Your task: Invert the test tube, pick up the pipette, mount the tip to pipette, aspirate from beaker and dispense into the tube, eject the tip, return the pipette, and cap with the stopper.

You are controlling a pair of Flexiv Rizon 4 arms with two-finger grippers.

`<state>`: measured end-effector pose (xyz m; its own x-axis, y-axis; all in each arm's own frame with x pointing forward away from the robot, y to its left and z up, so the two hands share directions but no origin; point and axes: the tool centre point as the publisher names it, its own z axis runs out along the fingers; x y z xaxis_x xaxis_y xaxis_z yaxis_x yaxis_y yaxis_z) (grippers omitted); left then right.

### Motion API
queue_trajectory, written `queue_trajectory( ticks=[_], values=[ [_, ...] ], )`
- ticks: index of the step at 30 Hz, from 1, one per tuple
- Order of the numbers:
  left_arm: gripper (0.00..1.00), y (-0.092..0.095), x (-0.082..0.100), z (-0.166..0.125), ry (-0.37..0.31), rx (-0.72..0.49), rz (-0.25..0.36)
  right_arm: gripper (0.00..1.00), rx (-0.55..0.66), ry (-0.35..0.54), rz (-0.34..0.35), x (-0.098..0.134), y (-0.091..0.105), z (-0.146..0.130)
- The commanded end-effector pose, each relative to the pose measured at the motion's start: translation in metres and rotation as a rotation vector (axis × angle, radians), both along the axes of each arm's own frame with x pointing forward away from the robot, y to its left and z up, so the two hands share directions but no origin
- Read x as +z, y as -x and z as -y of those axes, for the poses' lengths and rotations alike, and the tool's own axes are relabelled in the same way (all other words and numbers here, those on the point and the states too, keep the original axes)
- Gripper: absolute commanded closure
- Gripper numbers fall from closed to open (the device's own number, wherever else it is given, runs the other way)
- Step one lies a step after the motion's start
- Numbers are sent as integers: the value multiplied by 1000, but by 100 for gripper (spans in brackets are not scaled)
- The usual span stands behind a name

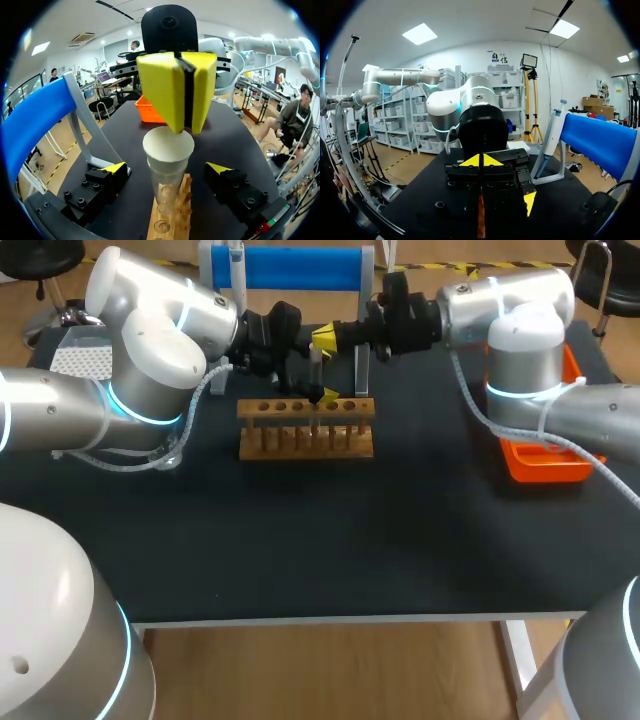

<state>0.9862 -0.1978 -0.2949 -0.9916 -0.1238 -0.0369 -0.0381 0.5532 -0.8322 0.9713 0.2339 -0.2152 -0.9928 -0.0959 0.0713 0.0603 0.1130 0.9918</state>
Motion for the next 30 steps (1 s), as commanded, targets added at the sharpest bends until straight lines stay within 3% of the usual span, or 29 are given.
queue_trajectory(
  ticks=[1,20,30],
  values=[
    [0,0,0,0,-1,-1,-2,100,3,9,-10,-5,-3,-1],
    [0,0,0,0,-1,-1,-2,100,4,55,-78,-34,-2,-3],
    [0,0,0,0,-1,-1,-2,100,-4,-2,-38,-18,-6,0]
  ],
)
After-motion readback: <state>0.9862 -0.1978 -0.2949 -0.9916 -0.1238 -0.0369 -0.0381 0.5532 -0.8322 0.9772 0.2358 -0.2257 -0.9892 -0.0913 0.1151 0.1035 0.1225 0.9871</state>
